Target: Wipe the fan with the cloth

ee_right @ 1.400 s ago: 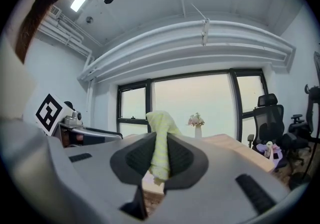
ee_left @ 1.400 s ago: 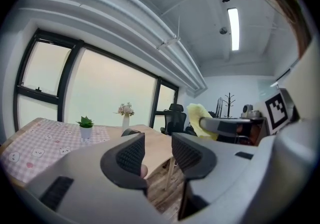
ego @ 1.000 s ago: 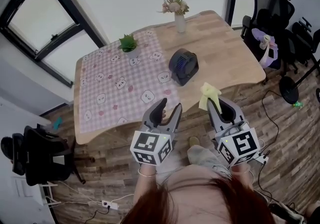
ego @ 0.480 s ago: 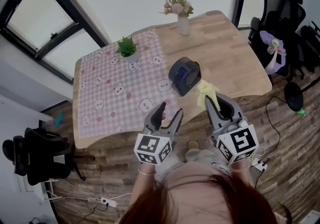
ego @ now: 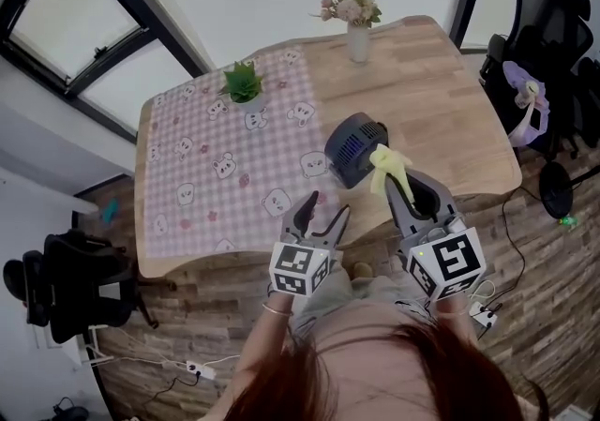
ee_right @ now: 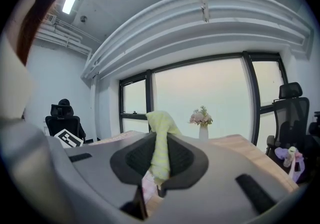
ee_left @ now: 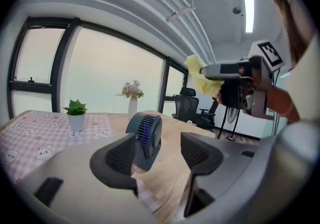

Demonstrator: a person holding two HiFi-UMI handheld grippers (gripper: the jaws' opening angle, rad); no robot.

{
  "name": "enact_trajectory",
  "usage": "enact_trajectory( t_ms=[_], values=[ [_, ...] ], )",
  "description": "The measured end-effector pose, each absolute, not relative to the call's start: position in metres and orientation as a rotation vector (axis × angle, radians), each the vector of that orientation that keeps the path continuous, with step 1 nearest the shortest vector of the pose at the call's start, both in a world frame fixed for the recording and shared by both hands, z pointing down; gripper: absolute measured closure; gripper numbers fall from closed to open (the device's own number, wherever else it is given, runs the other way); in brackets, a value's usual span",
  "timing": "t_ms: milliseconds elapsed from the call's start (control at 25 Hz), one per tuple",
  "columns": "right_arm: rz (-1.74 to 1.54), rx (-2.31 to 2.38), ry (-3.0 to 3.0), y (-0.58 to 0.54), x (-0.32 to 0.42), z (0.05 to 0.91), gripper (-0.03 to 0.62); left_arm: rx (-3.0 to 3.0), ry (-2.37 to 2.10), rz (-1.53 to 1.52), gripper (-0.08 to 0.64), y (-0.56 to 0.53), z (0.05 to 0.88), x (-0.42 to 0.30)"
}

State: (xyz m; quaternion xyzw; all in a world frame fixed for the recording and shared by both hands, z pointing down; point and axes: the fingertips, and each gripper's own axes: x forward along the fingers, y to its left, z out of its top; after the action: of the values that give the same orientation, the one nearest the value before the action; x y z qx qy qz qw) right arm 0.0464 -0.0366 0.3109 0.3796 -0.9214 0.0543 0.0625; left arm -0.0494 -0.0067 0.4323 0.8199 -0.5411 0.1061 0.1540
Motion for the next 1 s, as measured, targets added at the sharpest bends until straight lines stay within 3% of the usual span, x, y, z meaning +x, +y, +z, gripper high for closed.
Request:
enact_trajectory(
  t_ms=[1000],
  values=[
    [0.051, 1.087, -2.493, -0.109, -0.040, 0.367, 0.543, 2.434, -1.273, 0.672, 0.258, -0.094, 0.566, -0.067]
  ],
)
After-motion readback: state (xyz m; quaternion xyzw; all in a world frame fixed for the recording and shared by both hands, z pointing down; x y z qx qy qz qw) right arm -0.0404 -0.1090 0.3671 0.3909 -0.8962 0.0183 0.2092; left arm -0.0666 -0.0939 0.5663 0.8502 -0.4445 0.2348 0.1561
